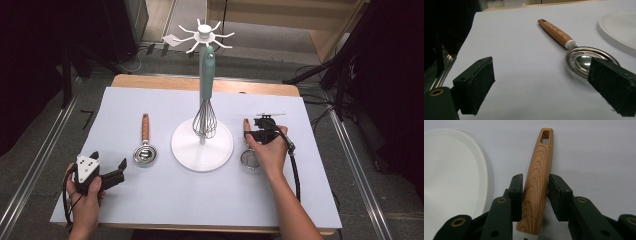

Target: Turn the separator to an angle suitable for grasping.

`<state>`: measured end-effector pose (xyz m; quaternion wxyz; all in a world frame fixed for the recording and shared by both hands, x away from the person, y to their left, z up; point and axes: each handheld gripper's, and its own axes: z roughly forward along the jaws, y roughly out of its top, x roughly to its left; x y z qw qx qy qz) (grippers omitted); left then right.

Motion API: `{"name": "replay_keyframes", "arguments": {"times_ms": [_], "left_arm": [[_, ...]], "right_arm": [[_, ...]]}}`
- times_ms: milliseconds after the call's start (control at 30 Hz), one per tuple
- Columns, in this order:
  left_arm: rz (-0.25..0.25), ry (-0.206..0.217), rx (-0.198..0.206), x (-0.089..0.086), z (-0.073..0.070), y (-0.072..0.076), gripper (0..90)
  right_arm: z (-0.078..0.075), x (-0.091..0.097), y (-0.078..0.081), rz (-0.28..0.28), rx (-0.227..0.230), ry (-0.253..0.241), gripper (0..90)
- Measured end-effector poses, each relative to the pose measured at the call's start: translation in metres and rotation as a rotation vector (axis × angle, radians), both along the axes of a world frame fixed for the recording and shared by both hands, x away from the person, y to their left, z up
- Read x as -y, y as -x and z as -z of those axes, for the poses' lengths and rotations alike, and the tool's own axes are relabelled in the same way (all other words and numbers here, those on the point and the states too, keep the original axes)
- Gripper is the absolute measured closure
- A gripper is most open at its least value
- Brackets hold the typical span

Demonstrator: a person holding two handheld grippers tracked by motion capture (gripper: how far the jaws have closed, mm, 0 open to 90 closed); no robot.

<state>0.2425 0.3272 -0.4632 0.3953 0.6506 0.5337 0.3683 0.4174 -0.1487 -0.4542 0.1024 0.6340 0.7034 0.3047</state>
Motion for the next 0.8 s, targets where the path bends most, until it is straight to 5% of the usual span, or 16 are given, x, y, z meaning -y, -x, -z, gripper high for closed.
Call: {"name": "replay_keyframes", "arguments": {"times_ms": [400,567,733,800], "left_arm": [[0.001,-0.001,0.001,0.0,0.0,0.0,7.7],[0.002,0.001,0.003,0.0,0.0,0.0,7.7],[0.002,0.0,0.005,0.0,0.0,0.0,7.7],[0.001,0.002,0.006,0.0,0.0,0.0,7.7]], "right_arm": [[0.007,-0.008,-0.004,-0.025,-0.026,-0.001,62.8],[0.007,-0.012,-0.003,-0.031,-0.022,0.037,62.4],[0.007,-0.011,-0.003,-0.033,-0.018,0.032,63.3],[0.006,-0.007,-0.004,-0.021,-0.035,-0.006,67.6]]}}
